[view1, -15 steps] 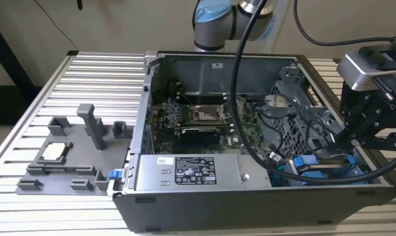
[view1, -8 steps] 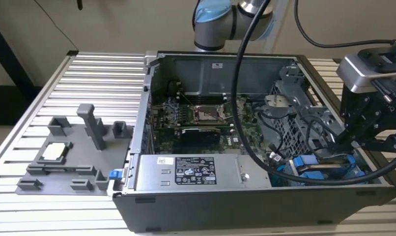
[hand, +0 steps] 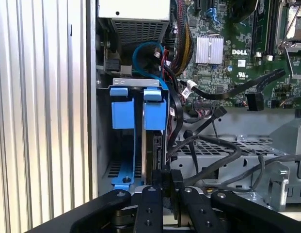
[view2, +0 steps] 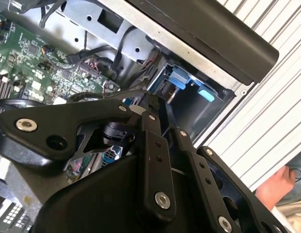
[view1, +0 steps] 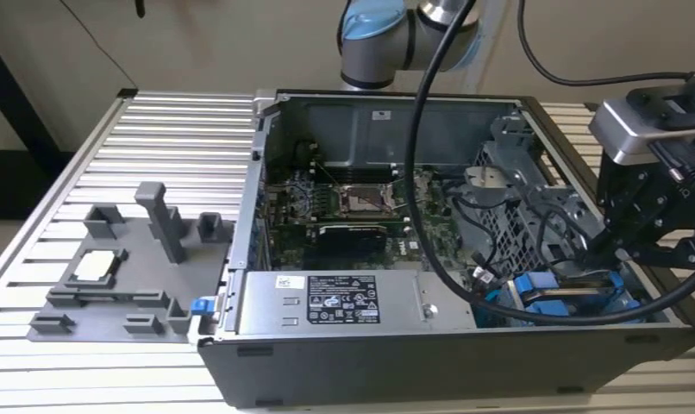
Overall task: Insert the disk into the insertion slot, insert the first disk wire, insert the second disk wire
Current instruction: 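Insert the first disk wire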
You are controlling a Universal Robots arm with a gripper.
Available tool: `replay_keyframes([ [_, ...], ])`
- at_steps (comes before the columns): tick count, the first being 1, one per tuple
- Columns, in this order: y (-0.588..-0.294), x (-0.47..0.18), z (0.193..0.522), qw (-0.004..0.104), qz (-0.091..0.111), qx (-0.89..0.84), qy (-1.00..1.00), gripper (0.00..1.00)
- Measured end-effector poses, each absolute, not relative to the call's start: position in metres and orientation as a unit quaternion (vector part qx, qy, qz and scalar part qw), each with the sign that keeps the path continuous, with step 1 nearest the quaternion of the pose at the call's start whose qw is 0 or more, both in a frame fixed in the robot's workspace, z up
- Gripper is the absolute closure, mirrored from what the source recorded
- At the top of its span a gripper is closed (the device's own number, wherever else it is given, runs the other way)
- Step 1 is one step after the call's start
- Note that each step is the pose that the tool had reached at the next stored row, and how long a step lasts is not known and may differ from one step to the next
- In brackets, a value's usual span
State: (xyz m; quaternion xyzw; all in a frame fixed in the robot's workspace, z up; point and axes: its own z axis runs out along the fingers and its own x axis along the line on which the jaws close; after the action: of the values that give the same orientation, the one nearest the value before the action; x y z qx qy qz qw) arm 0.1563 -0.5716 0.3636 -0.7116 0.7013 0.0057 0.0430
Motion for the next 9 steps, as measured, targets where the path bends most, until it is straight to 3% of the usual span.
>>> replay_keyframes([
  [9,-0.5716,0.1577,0.3547,0.043,0.006,-0.711,0.701,0.81],
])
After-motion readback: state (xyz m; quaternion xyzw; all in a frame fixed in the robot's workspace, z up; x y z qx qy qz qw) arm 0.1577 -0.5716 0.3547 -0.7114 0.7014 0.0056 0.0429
